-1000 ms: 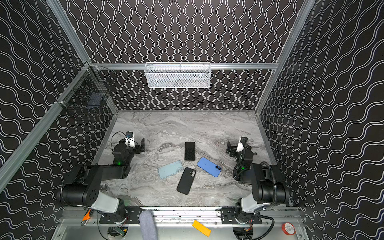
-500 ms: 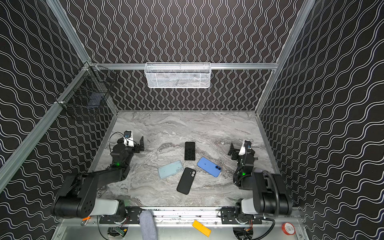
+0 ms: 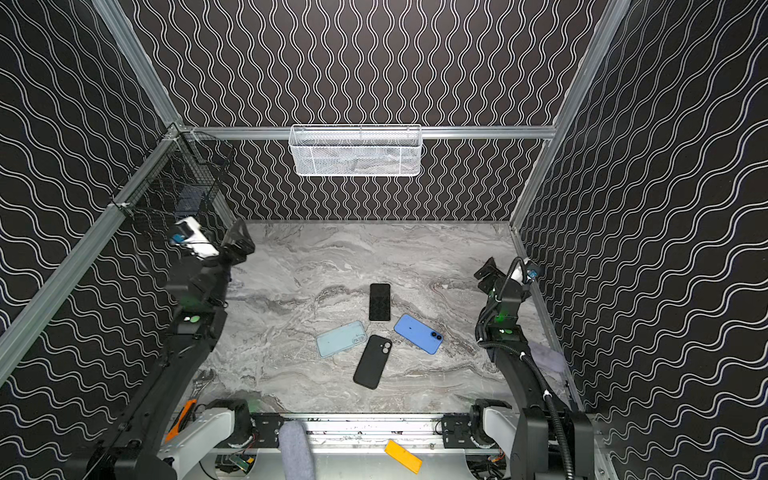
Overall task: Put the phone into the phone case
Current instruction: 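Raise both arms and move the right gripper toward the black phone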
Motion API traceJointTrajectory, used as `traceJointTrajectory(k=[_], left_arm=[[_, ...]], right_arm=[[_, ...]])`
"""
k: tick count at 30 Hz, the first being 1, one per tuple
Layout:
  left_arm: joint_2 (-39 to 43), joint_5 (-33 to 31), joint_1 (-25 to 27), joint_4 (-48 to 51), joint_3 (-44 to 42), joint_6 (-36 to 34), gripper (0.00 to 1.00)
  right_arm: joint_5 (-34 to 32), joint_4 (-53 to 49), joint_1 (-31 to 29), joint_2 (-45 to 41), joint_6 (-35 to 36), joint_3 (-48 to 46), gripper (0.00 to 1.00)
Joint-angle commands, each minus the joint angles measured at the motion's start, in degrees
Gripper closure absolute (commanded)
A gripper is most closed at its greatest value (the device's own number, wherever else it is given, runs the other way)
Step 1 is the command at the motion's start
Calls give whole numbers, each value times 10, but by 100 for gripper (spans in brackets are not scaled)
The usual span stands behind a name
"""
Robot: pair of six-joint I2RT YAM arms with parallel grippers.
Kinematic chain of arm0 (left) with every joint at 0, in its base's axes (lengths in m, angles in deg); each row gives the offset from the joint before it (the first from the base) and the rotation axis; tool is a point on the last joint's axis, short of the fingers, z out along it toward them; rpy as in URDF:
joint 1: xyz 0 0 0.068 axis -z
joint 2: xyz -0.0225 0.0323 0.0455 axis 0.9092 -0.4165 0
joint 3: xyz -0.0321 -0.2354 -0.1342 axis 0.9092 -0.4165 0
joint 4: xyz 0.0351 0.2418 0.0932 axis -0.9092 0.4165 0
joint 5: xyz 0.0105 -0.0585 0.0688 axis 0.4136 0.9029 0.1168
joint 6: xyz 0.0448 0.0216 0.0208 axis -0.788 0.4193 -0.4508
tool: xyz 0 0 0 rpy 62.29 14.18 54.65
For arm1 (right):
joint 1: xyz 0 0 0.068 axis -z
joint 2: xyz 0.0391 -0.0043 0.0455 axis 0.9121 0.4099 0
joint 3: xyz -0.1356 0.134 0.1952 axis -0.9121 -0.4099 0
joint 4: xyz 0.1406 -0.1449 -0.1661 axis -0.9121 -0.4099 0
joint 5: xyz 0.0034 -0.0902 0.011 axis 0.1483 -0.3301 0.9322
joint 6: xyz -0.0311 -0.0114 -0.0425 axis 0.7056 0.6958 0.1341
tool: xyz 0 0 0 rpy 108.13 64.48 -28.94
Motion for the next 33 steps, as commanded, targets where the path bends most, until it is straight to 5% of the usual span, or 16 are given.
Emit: traceJointTrajectory(k=[1,6,10,17,26,33], left_arm=[[2,71,-15,173,17,118,1],[-44,248,-24,189,67,78,6],[-56,320,-22,225,104,52,10],[-57,235,35,434,157,-16,10],[-116,172,185,493,125,-104,9],[-146,208,194,468,118,-102,5]], right_arm=[[67,35,0,-10,-23,-11,1],[126,17,-1,14,-3,12,1],[144,22,-1,27,-4,10,1],[176,24,-2,46,2,15,1],[427,1,-33,168,51,93,1],[405,-113,-114,203,121,158,1]])
